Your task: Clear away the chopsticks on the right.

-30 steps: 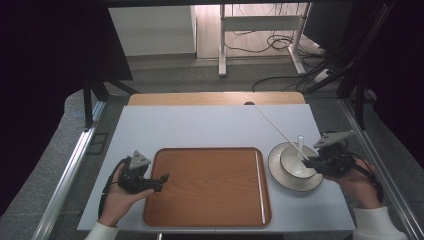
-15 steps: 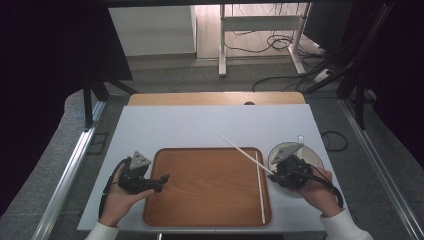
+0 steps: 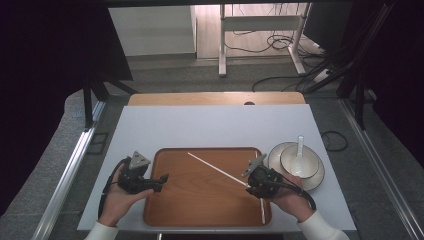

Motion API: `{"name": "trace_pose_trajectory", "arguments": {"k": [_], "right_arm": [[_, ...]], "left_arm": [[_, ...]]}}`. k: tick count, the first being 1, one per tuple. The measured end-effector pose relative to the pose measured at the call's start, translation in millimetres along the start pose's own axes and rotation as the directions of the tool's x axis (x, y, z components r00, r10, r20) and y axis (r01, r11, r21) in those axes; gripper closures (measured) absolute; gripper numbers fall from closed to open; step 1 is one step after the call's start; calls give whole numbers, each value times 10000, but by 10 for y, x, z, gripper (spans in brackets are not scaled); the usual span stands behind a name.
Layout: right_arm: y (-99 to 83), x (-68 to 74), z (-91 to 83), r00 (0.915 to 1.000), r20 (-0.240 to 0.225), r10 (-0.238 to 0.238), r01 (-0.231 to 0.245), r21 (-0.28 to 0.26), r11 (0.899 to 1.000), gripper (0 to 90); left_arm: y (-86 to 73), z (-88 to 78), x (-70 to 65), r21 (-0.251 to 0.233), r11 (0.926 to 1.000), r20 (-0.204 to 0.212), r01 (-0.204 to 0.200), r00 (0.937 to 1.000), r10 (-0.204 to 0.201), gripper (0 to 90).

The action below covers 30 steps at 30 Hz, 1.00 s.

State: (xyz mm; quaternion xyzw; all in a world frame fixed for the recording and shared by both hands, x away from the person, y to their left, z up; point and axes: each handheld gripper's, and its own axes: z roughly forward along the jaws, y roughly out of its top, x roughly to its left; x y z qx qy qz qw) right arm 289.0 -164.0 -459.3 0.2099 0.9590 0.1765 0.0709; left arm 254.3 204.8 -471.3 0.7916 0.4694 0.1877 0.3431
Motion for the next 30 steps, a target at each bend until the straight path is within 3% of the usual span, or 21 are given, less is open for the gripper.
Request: {"name": "trace_pose_trajectory", "arguments": {"k": [15,25,28,30], "right_arm": [[-30,143,311,9997,-148,-181,199,1348,9907,828],[-46,152,303,9998,-21,-185,186,1312,9912,768],[-43,150,289,9997,-121,-231,244,1188,9926,704],[-17,154,241,9993,-50,-374,377,787,9962,610]], "left_arm": [[-9,5,8,28,10000,-33,-42,10000,42,177],[-12,4,13,30,10000,-48,-46,10000,46,177],[-12,-2,17,17,10000,-61,-25,10000,25,177],[-10,-6,19,0,10000,-64,-6,10000,6,177]]}}
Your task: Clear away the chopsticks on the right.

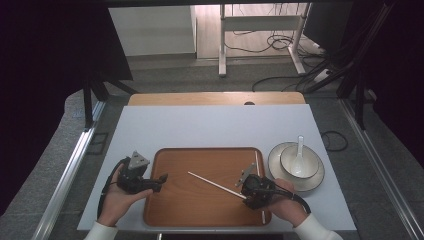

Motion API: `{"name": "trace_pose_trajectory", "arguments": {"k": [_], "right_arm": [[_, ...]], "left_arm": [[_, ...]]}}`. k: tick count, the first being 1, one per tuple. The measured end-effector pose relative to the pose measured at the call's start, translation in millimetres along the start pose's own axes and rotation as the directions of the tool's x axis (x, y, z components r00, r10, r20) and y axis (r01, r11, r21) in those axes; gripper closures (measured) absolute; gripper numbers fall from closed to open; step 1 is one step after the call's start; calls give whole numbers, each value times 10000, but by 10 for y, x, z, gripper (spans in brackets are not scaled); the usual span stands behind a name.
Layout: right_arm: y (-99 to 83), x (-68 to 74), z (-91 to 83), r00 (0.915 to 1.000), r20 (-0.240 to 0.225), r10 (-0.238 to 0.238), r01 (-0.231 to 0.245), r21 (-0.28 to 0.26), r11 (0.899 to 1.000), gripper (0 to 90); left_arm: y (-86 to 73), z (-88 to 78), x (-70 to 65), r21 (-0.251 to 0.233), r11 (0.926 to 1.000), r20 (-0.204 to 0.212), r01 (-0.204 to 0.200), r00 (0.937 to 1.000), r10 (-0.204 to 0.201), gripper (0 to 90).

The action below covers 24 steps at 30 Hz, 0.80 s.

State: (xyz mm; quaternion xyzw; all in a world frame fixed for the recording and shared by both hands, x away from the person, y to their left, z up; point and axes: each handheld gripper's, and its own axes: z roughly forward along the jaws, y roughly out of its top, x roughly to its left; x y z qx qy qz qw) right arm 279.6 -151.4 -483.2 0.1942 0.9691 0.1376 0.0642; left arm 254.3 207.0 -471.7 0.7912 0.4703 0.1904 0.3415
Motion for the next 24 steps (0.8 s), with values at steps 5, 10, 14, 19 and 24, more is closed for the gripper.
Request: {"name": "trace_pose_trajectory", "arguments": {"k": [5,10,14,19,24], "right_arm": [[163,3,-148,9989,413,205,-146,-1388,9902,441],[507,28,-68,9998,-113,178,-198,-2058,9784,527],[786,7,127,9960,-898,-21,-157,-1972,9802,769],[1007,5,409,9926,-1184,-283,131,-1272,9918,894],[1045,-45,502,9972,-719,-215,143,-990,9950,897]], "left_arm": [[6,-13,10,-48,10000,-21,24,10000,-24,177],[12,-27,10,-107,9999,-24,14,10000,-14,176],[9,-32,20,-127,9999,-29,20,10000,-20,176],[-8,-38,28,-107,9999,-53,43,10000,-43,176],[-17,-58,28,-144,9999,-85,57,9999,-58,176]]}}
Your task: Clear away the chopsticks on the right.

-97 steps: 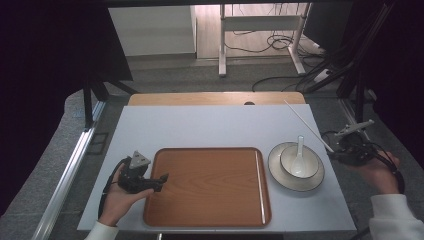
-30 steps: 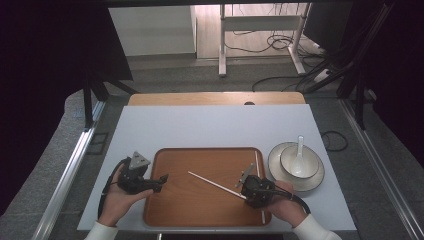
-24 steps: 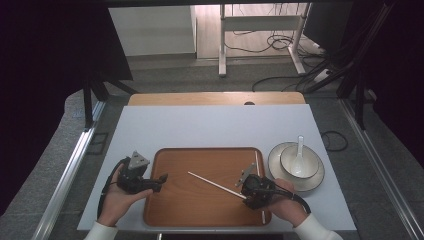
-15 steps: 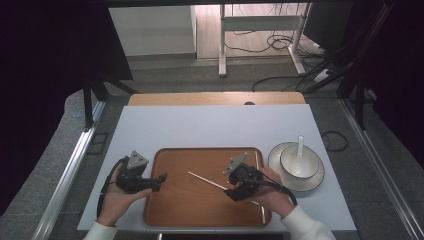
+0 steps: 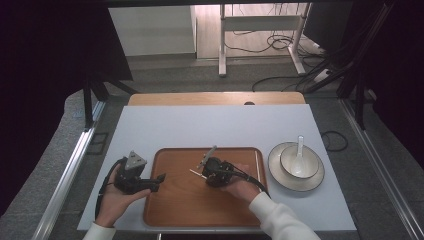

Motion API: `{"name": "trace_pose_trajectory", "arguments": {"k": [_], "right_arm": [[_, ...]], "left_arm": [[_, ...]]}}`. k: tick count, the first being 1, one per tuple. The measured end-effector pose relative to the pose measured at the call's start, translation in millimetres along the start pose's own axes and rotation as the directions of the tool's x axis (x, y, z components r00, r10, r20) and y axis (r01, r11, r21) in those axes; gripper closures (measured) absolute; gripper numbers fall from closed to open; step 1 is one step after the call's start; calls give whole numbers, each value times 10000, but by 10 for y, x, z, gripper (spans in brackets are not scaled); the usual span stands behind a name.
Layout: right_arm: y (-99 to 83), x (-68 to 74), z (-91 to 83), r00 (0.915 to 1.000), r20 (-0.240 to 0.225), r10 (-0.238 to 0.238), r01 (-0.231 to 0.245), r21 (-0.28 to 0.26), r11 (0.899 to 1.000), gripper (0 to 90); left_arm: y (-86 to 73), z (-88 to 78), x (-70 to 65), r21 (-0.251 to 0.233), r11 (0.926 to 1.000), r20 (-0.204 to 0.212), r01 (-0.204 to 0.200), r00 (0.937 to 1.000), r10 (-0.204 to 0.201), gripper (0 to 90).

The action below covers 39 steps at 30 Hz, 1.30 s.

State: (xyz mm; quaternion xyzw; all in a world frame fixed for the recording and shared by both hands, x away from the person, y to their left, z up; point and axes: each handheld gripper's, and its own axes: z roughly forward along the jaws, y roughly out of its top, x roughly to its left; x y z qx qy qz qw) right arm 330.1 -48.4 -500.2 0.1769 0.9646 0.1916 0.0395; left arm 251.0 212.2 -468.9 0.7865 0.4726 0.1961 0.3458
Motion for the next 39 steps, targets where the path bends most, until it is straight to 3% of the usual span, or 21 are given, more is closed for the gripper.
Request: {"name": "trace_pose_trajectory", "arguments": {"k": [7,24,28,32,39], "right_arm": [[-147,-147,-91,9955,738,602,-624,282,9977,898],[-623,-353,-321,9836,880,1575,-1604,266,9867,899],[-646,-323,-338,9863,781,1450,-1471,211,9889,898],[-620,-201,-341,9930,472,1081,-1090,179,9939,898],[-580,-47,-294,9972,125,741,-745,290,9968,898]], "left_arm": [[-3,1,-10,21,10000,-17,-11,10000,11,176],[1,53,-33,155,9998,17,-111,9999,111,176],[2,57,-35,161,9998,27,-113,9999,113,176],[1,56,-31,151,9998,14,-97,10000,97,176],[-2,53,-31,148,9998,5,-115,9999,115,176]]}}
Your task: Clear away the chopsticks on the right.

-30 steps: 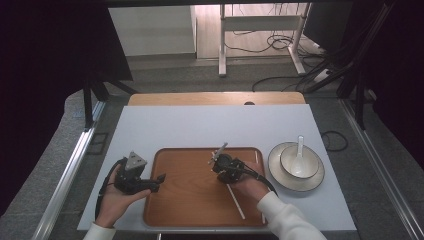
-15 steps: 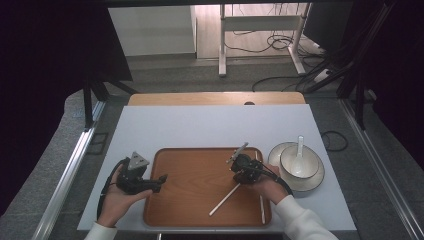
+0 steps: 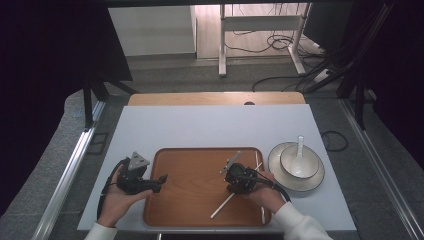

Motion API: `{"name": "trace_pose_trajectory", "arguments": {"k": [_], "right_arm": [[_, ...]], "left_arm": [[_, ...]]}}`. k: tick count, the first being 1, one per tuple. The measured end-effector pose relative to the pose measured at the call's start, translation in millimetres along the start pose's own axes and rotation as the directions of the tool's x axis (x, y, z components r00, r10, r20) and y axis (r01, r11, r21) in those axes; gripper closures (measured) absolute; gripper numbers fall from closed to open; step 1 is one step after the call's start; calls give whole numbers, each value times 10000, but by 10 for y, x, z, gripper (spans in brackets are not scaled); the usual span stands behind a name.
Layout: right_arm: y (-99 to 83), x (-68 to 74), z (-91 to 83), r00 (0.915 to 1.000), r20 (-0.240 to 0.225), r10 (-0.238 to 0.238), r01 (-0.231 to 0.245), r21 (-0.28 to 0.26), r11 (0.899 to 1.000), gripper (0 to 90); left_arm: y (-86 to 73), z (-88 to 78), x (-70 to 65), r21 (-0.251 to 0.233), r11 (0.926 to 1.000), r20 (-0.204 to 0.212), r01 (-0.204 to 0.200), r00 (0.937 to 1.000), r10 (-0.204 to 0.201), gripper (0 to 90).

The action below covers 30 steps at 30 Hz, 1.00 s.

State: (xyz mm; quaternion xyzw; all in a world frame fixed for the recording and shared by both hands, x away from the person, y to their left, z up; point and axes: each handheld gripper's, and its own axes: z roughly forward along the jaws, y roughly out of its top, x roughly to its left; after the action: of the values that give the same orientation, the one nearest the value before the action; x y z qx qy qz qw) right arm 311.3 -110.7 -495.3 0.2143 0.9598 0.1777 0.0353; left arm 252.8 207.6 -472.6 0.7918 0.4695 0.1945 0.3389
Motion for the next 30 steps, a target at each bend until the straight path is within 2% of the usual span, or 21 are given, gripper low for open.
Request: {"name": "trace_pose_trajectory", "arguments": {"k": [5,11,14,20,23,26,28,30], "right_arm": [[-35,77,-10,9997,-63,-228,229,131,9997,898],[-121,9,-58,9999,-129,95,-91,292,9995,899],[-156,-32,-84,9996,-141,251,-250,94,9996,899],[-149,-66,-88,9996,149,221,-224,182,9996,898],[-209,-132,-217,9976,311,621,-608,-396,9974,898],[-310,-306,-327,9863,1159,1171,-1150,-243,9931,899],[-378,-450,-354,9782,1240,1668,-1652,-233,9860,898],[-415,-545,-342,9732,1317,1883,-1880,-149,9821,899]], "left_arm": [[-1,-3,7,-3,10000,-44,6,10000,-6,176],[3,-7,0,-18,10000,-103,-34,9999,34,176],[3,-8,1,-15,10000,-111,-24,9999,23,176],[4,-17,-3,-49,10000,-116,-34,9999,34,176],[-2,-24,10,-65,10000,-132,-7,9999,6,176],[-3,-22,15,-68,10000,-129,16,9999,-17,176],[1,-21,11,-63,10000,-118,-9,9999,8,176],[4,-18,7,-53,10000,-116,-33,9999,32,176]]}}
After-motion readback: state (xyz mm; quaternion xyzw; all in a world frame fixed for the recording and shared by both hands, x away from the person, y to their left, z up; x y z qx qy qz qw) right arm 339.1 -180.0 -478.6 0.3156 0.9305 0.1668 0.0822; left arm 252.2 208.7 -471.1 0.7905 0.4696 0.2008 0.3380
